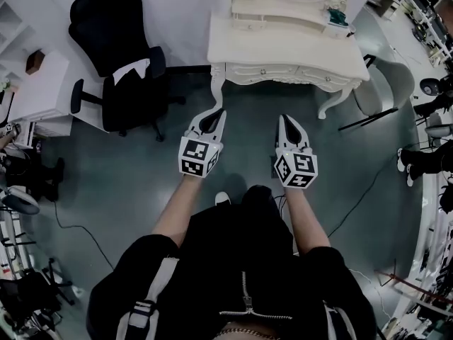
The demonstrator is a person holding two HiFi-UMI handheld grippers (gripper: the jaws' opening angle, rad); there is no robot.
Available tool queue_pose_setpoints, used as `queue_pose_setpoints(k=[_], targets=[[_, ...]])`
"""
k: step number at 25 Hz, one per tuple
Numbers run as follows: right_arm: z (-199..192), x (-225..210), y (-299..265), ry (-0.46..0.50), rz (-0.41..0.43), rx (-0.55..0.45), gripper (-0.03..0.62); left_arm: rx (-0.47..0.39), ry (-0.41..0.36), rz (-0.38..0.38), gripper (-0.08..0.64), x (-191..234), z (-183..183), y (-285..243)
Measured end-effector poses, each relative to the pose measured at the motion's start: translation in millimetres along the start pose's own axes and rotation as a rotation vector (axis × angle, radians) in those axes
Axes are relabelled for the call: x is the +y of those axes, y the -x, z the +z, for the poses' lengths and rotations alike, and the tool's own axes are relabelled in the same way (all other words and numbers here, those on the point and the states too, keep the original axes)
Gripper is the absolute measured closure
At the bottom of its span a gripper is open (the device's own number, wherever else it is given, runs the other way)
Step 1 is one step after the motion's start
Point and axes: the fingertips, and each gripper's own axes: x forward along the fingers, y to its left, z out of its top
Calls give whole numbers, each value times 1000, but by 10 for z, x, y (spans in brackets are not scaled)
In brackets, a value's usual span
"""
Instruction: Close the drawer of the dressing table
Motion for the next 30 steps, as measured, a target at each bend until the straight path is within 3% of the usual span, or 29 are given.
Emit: queue_pose_setpoints(k=[9, 17, 30], targets=[[-13, -40, -436, -22, -8, 13, 589, 13, 9, -13, 560, 336, -16, -309], [-9, -459, -1332, -39, 5, 40, 589, 32, 20, -8, 560, 714, 22, -1146], [417, -1164, -3136, 15, 146, 81, 589, 41, 31, 120, 560, 1503, 444, -2656]])
